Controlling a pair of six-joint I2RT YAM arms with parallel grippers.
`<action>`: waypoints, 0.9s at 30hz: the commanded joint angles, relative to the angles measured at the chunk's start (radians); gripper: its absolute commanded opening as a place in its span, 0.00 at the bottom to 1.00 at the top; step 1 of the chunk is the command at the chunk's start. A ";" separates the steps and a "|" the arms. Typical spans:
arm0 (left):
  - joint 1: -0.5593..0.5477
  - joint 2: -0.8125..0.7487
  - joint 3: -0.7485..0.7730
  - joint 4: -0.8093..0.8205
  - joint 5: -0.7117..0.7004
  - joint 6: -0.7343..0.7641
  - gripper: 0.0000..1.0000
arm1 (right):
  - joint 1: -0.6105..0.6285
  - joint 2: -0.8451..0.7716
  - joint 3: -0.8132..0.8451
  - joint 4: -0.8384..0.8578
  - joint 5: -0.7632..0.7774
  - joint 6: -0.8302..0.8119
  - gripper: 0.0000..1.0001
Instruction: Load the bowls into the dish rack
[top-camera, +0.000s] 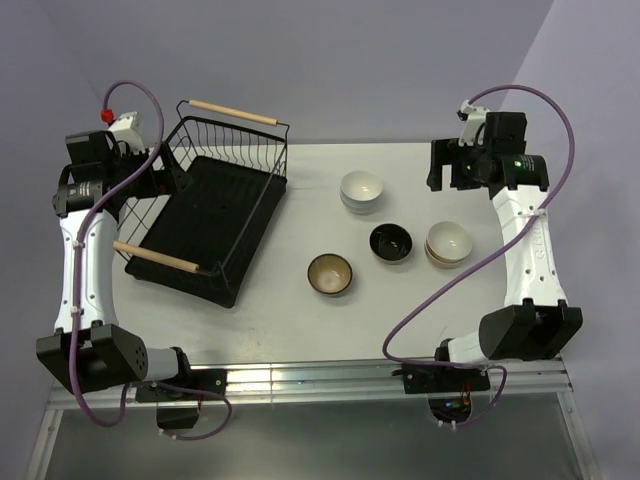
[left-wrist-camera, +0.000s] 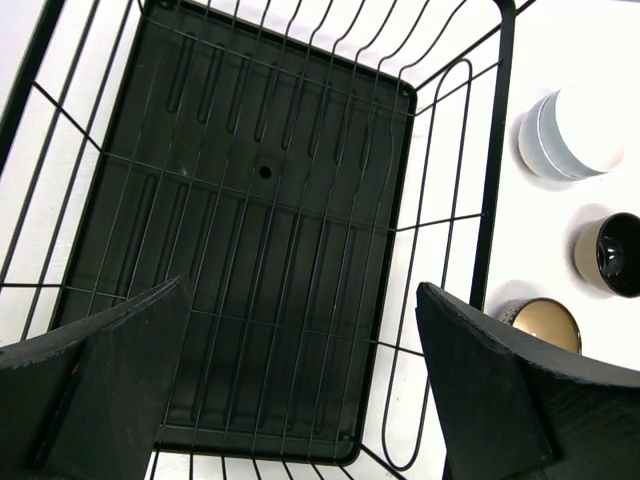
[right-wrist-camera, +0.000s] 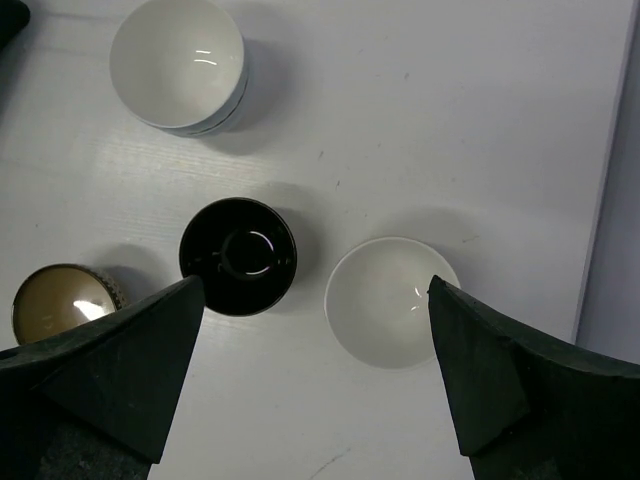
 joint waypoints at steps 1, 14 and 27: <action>-0.014 0.009 0.046 0.025 0.001 0.025 0.99 | 0.041 0.034 0.038 0.046 0.074 0.032 1.00; -0.037 0.059 0.082 0.095 -0.071 -0.070 0.99 | 0.196 0.479 0.342 -0.001 0.226 0.152 0.88; -0.040 0.055 -0.017 0.132 -0.137 -0.144 1.00 | 0.246 0.758 0.509 0.005 0.196 0.227 0.74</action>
